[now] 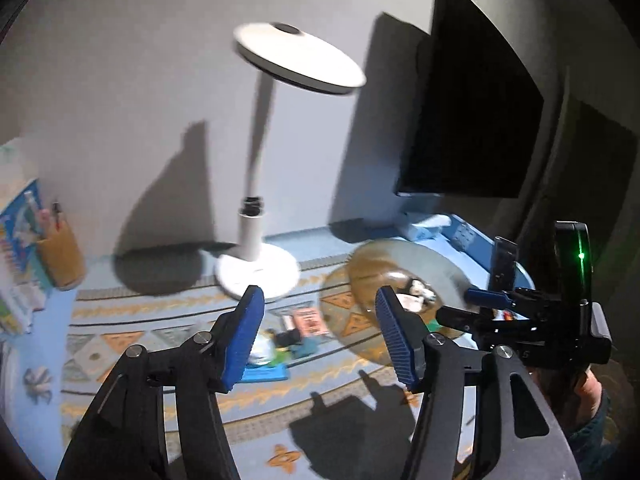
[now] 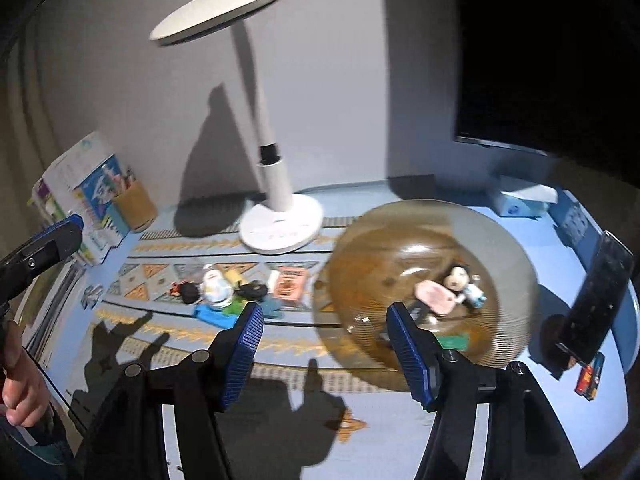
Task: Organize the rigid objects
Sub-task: 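Move both tools back from the bowl to the item pile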
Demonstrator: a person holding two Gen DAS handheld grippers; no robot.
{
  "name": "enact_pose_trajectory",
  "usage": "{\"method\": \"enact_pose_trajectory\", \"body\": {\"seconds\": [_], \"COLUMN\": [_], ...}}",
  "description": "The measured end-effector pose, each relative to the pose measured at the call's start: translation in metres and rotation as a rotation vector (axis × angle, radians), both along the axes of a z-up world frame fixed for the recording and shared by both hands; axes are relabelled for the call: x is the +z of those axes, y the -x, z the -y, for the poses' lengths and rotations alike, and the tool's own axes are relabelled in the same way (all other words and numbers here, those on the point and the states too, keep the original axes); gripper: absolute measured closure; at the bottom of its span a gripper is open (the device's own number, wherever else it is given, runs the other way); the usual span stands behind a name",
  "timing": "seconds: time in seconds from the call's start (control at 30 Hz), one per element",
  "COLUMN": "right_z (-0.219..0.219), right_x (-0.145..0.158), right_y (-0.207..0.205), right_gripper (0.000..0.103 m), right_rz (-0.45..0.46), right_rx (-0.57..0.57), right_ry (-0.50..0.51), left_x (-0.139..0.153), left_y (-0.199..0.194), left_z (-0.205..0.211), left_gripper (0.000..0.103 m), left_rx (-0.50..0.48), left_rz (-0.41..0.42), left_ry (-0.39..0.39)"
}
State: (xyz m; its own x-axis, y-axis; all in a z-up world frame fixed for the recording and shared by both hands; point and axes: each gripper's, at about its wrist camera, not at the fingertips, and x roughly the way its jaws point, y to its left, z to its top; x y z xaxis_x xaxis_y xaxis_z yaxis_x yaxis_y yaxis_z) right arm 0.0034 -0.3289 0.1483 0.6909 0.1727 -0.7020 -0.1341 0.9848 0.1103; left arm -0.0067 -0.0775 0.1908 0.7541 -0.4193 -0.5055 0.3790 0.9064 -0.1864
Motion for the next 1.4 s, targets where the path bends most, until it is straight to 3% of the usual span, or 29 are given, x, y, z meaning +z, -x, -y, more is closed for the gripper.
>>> {"method": "enact_pose_trajectory", "body": {"seconds": [0.27, 0.47, 0.77, 0.97, 1.1, 1.23, 1.4], "right_z": [-0.053, -0.083, -0.095, -0.103, -0.110, -0.121, -0.135], "right_x": [-0.006, -0.017, -0.078, -0.102, -0.122, -0.141, -0.152], "right_y": [0.003, 0.003, -0.019, -0.035, -0.052, -0.070, -0.082], "right_gripper": [0.041, 0.040, 0.040, 0.040, 0.040, 0.040, 0.040], "right_rz": [0.000, -0.013, -0.147, -0.189, -0.208, -0.246, -0.239], "right_rx": [0.070, 0.118, 0.141, 0.163, 0.195, 0.254, 0.313], "right_ry": [0.050, 0.058, 0.003, -0.010, -0.027, -0.034, 0.031], "left_x": [-0.015, -0.045, -0.104, -0.132, -0.154, -0.171, -0.182], "left_y": [0.013, 0.015, -0.001, -0.022, -0.049, -0.089, -0.130], "left_z": [-0.057, -0.098, -0.138, -0.139, -0.128, -0.106, -0.085], "left_gripper": [0.047, 0.047, 0.047, 0.047, 0.047, 0.047, 0.047], "left_rx": [0.104, 0.187, 0.259, 0.231, 0.169, 0.050, -0.093], "left_rz": [-0.038, -0.102, -0.243, -0.312, -0.359, -0.371, -0.372], "left_ry": [0.023, 0.045, 0.042, 0.021, -0.035, -0.122, -0.187]}}
